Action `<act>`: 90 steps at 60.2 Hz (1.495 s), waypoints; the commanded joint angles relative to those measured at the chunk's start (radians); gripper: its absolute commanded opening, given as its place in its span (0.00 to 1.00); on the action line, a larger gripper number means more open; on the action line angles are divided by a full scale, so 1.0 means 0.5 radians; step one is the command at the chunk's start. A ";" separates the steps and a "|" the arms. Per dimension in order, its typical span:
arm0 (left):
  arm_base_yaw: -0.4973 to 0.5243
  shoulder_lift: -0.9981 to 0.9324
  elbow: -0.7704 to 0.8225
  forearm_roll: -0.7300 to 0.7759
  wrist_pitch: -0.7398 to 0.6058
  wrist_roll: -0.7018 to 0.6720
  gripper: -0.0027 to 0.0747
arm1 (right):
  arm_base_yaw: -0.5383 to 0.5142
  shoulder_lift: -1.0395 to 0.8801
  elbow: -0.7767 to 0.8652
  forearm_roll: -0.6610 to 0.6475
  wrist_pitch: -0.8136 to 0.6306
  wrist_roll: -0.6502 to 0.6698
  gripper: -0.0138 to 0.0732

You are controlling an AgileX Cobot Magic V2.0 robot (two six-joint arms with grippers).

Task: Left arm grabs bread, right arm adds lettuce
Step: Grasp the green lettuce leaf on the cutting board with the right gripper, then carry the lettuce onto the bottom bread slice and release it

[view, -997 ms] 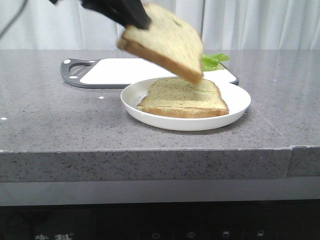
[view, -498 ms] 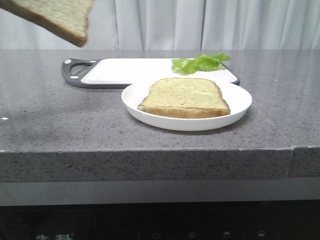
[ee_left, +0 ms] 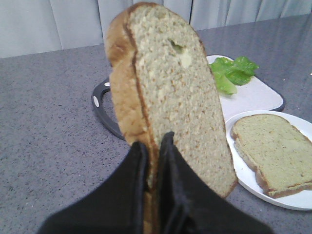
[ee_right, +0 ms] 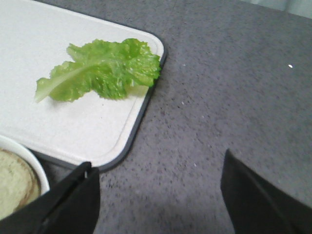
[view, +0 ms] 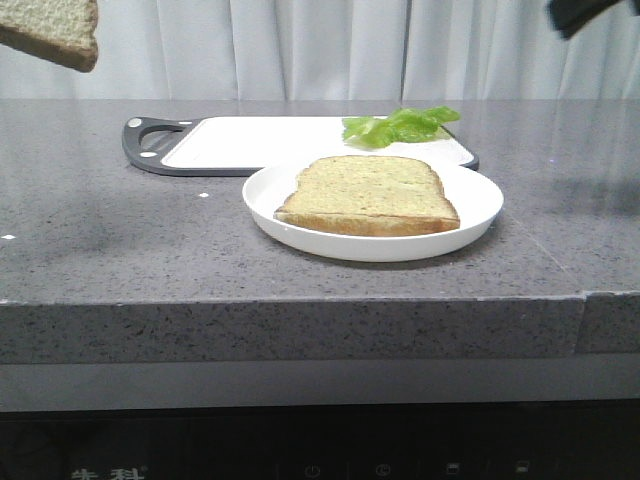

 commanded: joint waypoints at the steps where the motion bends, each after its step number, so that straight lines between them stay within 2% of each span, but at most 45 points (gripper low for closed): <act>1: 0.001 -0.011 -0.057 0.041 -0.193 -0.022 0.01 | 0.043 0.197 -0.288 -0.022 -0.037 -0.108 0.78; 23: 0.001 -0.011 -0.057 0.041 -0.220 -0.022 0.01 | 0.149 1.085 -1.313 -0.020 0.403 -0.247 0.78; 37: 0.001 -0.011 -0.057 0.041 -0.216 -0.022 0.01 | 0.149 1.322 -1.572 -0.020 0.470 -0.247 0.77; 41: 0.001 -0.011 -0.057 0.041 -0.216 -0.022 0.01 | 0.149 1.343 -1.581 -0.022 0.473 -0.247 0.72; 43: 0.001 -0.011 -0.057 0.041 -0.216 -0.022 0.01 | 0.149 1.345 -1.583 -0.022 0.473 -0.247 0.64; 53: 0.001 -0.011 -0.057 0.041 -0.214 -0.022 0.01 | 0.147 1.311 -1.592 -0.022 0.498 -0.245 0.11; 55: 0.001 -0.011 -0.057 0.041 -0.214 -0.022 0.01 | 0.147 1.303 -1.592 -0.020 0.506 -0.243 0.07; 75: 0.001 -0.011 -0.057 0.041 -0.212 -0.022 0.01 | 0.154 1.042 -1.507 0.078 0.618 -0.243 0.09; 80: 0.001 -0.011 -0.057 0.032 -0.212 -0.022 0.01 | 0.170 0.875 -1.354 0.171 0.546 -0.243 0.09; 90: 0.001 -0.011 -0.057 -0.016 -0.212 -0.022 0.01 | 0.278 0.429 -0.764 0.317 0.221 -0.243 0.09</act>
